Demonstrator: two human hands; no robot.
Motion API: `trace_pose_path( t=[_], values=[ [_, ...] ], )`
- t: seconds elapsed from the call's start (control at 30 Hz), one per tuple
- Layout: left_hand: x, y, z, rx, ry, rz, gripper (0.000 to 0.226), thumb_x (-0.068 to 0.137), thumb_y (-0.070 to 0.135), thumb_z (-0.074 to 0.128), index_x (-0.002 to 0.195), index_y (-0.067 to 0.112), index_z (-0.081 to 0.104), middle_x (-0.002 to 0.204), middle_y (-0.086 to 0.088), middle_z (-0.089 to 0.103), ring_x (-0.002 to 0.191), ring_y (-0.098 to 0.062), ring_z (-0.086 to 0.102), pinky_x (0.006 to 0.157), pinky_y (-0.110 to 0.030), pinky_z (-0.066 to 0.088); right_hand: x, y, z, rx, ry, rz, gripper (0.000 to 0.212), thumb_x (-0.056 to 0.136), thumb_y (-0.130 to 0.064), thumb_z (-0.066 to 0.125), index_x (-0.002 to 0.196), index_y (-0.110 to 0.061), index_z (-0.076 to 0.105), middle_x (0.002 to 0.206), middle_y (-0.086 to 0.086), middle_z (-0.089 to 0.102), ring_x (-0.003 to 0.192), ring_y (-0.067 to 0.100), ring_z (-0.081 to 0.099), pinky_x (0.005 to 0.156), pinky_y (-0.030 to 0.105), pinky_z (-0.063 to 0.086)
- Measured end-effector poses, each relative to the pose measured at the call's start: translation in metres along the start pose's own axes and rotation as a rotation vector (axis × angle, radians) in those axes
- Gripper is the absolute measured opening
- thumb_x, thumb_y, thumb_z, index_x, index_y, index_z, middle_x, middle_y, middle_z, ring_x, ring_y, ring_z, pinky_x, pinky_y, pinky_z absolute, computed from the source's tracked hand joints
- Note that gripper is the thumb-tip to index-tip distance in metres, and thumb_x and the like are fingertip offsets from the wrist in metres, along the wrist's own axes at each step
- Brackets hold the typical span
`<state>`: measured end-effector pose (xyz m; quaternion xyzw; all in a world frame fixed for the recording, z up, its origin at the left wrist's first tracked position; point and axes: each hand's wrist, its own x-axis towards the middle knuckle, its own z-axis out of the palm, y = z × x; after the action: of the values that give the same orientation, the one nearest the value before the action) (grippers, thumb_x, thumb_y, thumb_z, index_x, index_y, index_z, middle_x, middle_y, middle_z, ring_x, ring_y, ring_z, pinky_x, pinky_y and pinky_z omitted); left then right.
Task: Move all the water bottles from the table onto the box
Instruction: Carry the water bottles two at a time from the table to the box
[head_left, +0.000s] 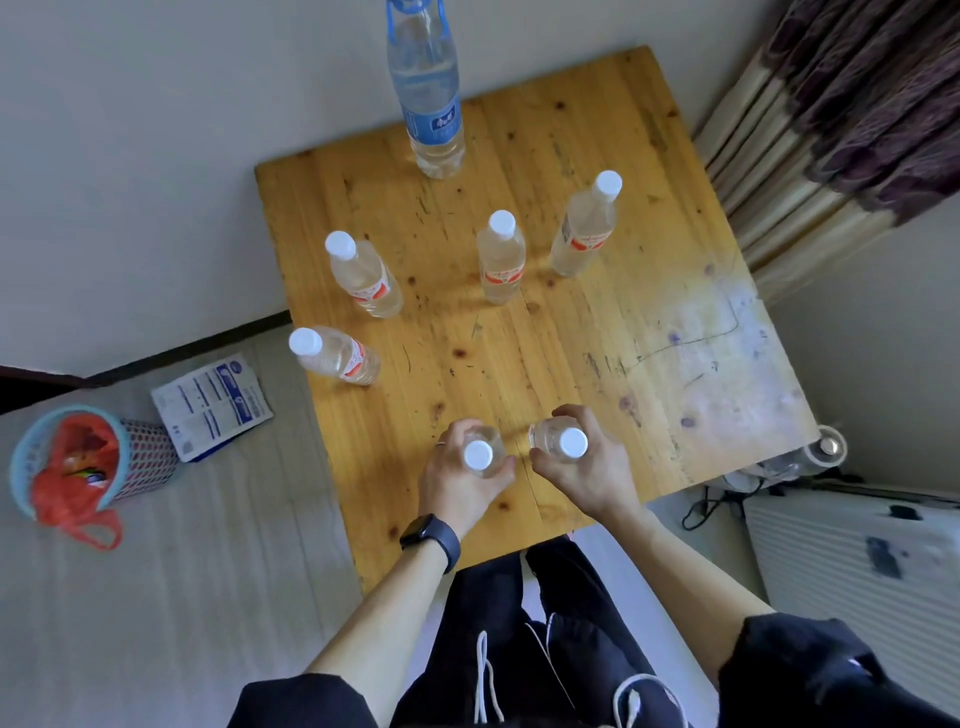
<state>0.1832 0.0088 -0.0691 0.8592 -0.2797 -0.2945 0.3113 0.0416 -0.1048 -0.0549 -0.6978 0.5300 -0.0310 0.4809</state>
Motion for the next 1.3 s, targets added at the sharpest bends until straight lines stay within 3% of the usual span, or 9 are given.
trace_pose_path(
  t=[0.2,0.4,0.6,0.7,0.97,1.3],
  values=[
    [0.008,0.009,-0.008,0.100,-0.074,0.050,0.049,0.068,0.043,0.082,0.108,0.031,0.056,0.093,0.019,0.059,0.085,-0.013,0.061,0.065,-0.023,0.044,-0.001,0.002,0.003,0.009,0.028,0.023,0.047,0.069,-0.040,0.077,0.106,-0.042,0.047,0.098,-0.020,0.063,0.080,0.007,0.062,0.062,0.021,0.045],
    [0.021,0.035,-0.014,0.263,-0.273,0.225,0.049,0.070,0.055,0.074,0.108,0.034,0.051,0.094,0.008,0.066,0.083,-0.018,0.061,0.067,-0.028,0.049,-0.036,0.012,-0.016,0.106,0.243,0.143,0.044,0.070,-0.045,0.075,0.107,-0.038,0.054,0.084,-0.017,0.066,0.066,0.005,0.062,0.054,0.026,0.048],
    [-0.002,0.095,0.015,0.307,-0.491,0.568,0.053,0.068,0.068,0.062,0.111,0.039,0.049,0.101,0.010,0.066,0.088,-0.017,0.061,0.064,-0.026,0.047,-0.109,0.037,-0.052,0.271,0.561,0.313,0.034,0.072,-0.048,0.077,0.097,-0.044,0.054,0.079,-0.016,0.066,0.067,0.003,0.062,0.046,0.019,0.043],
    [-0.032,0.135,0.043,0.339,-0.554,0.776,0.057,0.069,0.068,0.062,0.113,0.034,0.052,0.099,0.007,0.069,0.088,-0.019,0.064,0.062,-0.024,0.039,-0.153,0.061,-0.071,0.357,0.759,0.373,0.034,0.069,-0.048,0.079,0.094,-0.043,0.057,0.078,-0.023,0.066,0.069,0.003,0.063,0.060,0.031,0.052],
    [-0.180,0.210,0.120,0.399,-0.714,1.061,0.049,0.069,0.059,0.074,0.106,0.034,0.054,0.083,0.014,0.063,0.084,-0.020,0.065,0.069,-0.030,0.049,-0.313,0.131,-0.114,0.383,1.093,0.509,0.038,0.063,-0.045,0.078,0.093,-0.040,0.054,0.070,-0.013,0.065,0.070,0.014,0.061,0.063,0.028,0.049],
    [-0.438,0.236,0.205,0.505,-1.012,1.423,0.047,0.069,0.066,0.067,0.100,0.035,0.050,0.084,0.009,0.067,0.080,-0.023,0.064,0.072,-0.034,0.052,-0.558,0.221,-0.111,0.436,1.454,0.738,0.039,0.066,-0.046,0.078,0.096,-0.035,0.056,0.075,-0.010,0.067,0.078,0.025,0.062,0.072,0.033,0.052]
  ],
)
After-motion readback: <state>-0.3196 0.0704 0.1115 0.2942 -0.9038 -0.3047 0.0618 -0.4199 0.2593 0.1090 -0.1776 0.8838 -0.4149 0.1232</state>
